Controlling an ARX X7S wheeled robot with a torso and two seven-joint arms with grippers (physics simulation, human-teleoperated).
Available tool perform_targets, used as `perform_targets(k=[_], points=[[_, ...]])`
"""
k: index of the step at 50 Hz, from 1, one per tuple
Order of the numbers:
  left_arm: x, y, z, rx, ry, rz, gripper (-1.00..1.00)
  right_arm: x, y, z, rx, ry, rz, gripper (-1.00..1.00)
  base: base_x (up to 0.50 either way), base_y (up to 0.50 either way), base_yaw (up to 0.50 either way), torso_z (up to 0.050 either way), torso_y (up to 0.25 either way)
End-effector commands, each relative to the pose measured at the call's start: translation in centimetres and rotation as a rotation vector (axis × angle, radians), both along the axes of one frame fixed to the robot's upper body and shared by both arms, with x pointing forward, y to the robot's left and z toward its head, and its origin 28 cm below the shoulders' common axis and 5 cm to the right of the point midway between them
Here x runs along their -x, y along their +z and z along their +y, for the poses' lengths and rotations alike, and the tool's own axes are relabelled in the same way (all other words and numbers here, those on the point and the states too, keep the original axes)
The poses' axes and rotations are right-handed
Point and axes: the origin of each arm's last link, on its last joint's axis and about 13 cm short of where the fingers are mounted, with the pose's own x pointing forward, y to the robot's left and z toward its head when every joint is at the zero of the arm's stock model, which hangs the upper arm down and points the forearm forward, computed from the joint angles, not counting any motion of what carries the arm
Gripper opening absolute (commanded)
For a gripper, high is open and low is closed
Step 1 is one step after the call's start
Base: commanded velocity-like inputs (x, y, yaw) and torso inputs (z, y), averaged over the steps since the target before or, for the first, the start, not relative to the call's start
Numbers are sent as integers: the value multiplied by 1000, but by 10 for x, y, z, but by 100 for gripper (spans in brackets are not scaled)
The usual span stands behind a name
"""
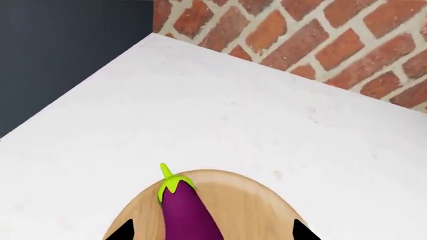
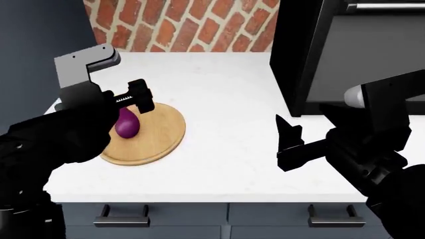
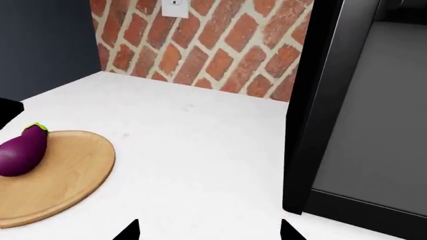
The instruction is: Place the eggplant on the rack of the oven.
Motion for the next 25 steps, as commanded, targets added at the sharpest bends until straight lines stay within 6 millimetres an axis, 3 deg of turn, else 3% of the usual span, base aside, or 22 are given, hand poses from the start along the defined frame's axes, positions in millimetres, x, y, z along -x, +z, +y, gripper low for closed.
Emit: perform_targets(k=[1, 25], points=[[-12, -15, -3, 26, 52, 48, 100, 1, -1, -2, -9, 8, -2, 100, 0, 0, 0, 0, 0], [-8, -39, -4, 46, 84, 122, 100, 2, -3, -4, -14, 3, -9, 100, 0, 0, 0, 0, 0]])
